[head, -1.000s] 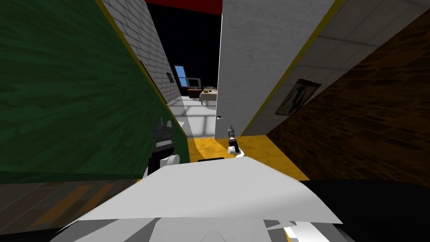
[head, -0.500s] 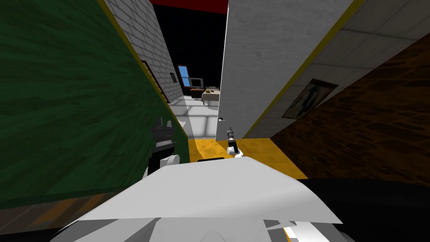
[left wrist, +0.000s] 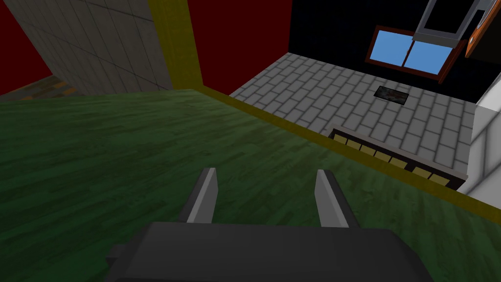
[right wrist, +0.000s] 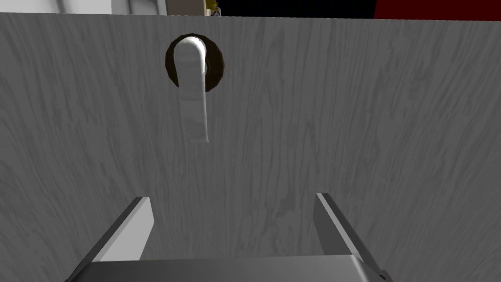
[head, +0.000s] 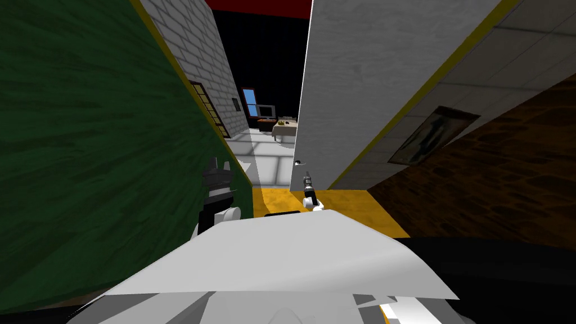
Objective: Pull the door open
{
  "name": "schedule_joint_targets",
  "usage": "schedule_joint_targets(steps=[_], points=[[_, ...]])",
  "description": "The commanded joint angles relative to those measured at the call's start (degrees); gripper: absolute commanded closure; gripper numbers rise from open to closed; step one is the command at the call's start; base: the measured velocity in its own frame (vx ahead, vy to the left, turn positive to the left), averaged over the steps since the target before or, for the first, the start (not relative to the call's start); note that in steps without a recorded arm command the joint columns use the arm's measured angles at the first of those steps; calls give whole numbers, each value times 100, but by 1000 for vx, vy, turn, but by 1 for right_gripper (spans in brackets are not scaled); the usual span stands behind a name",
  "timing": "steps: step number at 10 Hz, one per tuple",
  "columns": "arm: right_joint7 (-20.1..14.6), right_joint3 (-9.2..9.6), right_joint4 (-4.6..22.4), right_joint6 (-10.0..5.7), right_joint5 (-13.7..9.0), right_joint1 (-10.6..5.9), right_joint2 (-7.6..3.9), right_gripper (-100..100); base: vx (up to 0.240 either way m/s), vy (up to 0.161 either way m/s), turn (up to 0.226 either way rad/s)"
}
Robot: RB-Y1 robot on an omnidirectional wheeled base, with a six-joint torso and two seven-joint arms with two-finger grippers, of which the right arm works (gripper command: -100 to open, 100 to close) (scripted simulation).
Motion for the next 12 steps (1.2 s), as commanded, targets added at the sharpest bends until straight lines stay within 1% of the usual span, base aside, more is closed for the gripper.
schedule_joint_targets(steps=[1,3,6,7,9,10,11,12], points=[[8,-1,194,-50,-24,-55,26,-100,123,-34,43],[19,-8,396,-83,-53,-131,55,-100,88,-10,35],[43,-24,848,-158,-116,-300,137,-100,158,-7,52],[28,-18,787,-173,-101,-269,119,-100,91,4,11],[-59,-38,674,-165,-134,-139,-21,-100,18,-80,272],[-148,-56,567,-154,-163,-10,-136,-100,23,-82,157],[-209,-69,489,-150,-185,80,-213,-100,137,-22,16],[-220,-72,474,-149,-189,96,-226,-100,190,26,-27]])
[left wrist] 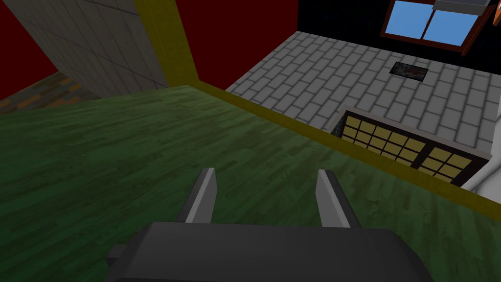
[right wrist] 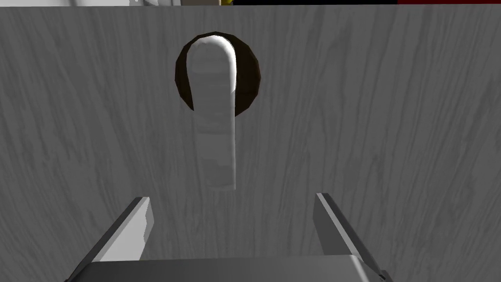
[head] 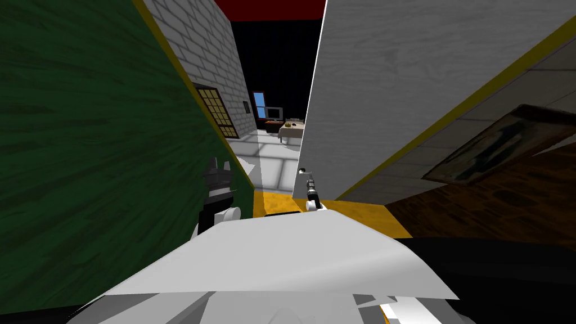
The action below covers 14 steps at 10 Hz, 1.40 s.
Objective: Pull the door open
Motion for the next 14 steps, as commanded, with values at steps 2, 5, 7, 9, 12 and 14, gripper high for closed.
schedule_joint_targets(steps=[2,5,7,9,12,14], points=[[-52,-8,-74,5,-17,90,-53,-100,170,57,-32],[-89,-16,-117,20,-28,145,-94,-100,199,45,-19],[-69,-14,-132,21,-25,147,-74,100,34,7,0],[-69,-14,-132,21,-25,147,-74,100,-26,-6,8],[-69,-14,-132,21,-25,147,-74,100,-9,0,-1],[-114,13,-107,39,-47,168,-109,100,-145,-46,72]])
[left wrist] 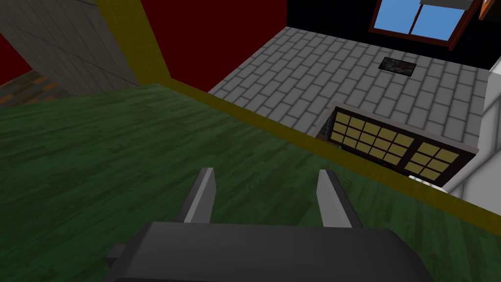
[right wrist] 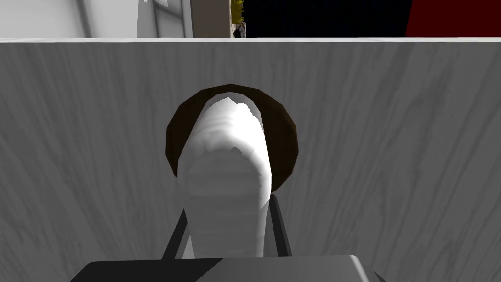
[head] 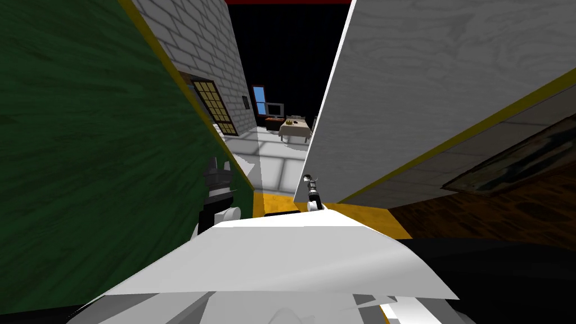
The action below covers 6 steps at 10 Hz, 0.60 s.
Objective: Pull the door open
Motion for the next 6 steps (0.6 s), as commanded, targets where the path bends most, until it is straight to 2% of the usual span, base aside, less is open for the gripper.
schedule_joint_targets(steps=[1,4,6], points=[[-46,11,65,-7,-22,25,-46,100,-166,-55,72],[-182,67,92,-13,-64,53,-174,100,-221,-2,69],[-342,134,120,-30,-80,81,-318,100,-200,-12,97]])
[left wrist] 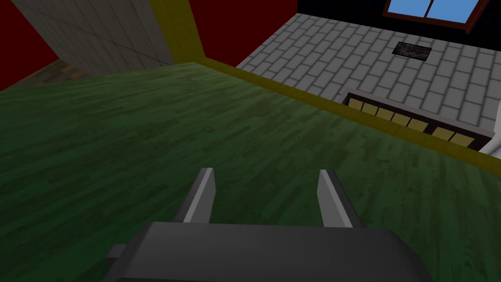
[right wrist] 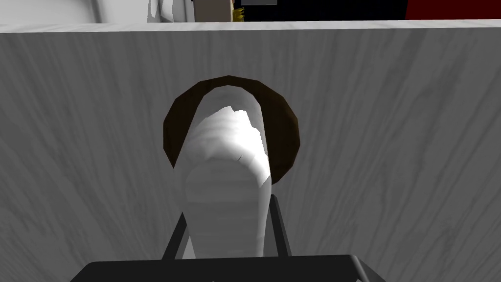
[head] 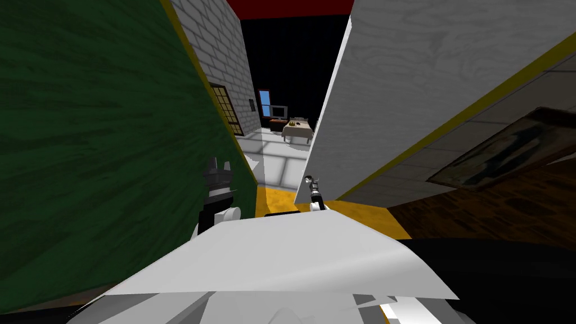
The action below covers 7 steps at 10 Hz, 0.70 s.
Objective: Pull the door open
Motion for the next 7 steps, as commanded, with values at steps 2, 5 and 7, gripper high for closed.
schedule_joint_targets(steps=[2,5,7], points=[[-271,96,-22,-24,6,82,-245,100,-209,-31,125],[-583,224,16,-97,76,124,-502,100,-150,-61,139],[-749,291,32,-148,136,145,-634,100,-44,-42,135]])
